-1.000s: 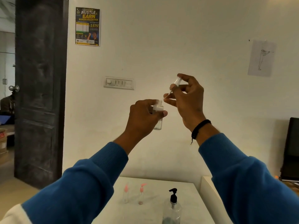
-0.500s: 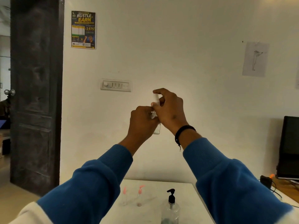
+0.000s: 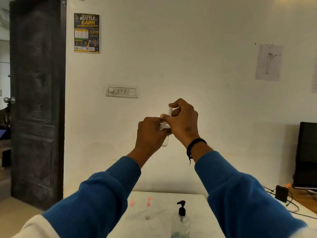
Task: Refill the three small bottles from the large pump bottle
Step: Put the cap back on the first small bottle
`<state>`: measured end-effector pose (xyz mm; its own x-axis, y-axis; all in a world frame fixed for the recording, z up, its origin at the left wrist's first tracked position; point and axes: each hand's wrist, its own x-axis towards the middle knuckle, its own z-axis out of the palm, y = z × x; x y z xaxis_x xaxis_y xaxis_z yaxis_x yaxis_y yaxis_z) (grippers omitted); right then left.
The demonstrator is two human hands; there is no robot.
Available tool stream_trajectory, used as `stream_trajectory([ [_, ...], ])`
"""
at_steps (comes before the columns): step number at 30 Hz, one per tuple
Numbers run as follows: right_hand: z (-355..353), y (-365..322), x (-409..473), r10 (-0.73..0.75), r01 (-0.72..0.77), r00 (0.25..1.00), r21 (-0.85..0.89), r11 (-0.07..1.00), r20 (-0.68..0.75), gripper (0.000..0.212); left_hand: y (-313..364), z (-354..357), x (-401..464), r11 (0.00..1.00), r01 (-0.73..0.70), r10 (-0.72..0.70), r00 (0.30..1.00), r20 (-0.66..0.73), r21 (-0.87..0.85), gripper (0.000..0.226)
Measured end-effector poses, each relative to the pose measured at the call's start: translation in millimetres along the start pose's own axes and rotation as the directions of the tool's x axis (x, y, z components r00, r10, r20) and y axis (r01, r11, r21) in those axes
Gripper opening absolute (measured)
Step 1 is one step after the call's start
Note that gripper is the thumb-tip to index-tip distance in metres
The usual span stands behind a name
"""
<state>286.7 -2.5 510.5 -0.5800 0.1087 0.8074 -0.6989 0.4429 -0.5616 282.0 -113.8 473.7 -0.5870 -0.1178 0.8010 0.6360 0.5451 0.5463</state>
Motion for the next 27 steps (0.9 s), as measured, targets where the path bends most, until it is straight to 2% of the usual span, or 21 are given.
stream_trajectory([
  [4,1.1,4.9,-0.5,0.031,-0.031,0.999,-0.008,0.999,0.026,0.026,-1.7,2.2,-3.6,1.0,0.017,-0.017,1.0,-0.016,-0.002,0.027],
  [9,2.1,6.9,-0.6,0.022,-0.023,0.998,0.011,1.0,0.06,0.034,-2.5,3.5,-1.1,1.0,0.02,-0.02,0.999,-0.031,-0.012,0.02],
  [18,-3.7,-1.6,7.2,0.019,-0.018,0.999,-0.021,1.0,0.041,0.034,3.7,4.2,4.7,0.999,-0.016,0.015,1.0,-0.022,-0.031,0.023],
  [23,-4.1,-3.6,5.8,0.004,-0.003,0.996,-0.015,1.0,0.091,0.041,3.7,4.5,7.3,1.0,-0.005,0.004,1.0,-0.016,-0.028,0.021],
  [27,-2.5,-4.1,4.2,-0.019,0.022,0.998,-0.05,0.998,0.057,0.036,1.8,5.0,6.1,1.0,0.0,0.0,1.0,-0.015,-0.016,0.024],
])
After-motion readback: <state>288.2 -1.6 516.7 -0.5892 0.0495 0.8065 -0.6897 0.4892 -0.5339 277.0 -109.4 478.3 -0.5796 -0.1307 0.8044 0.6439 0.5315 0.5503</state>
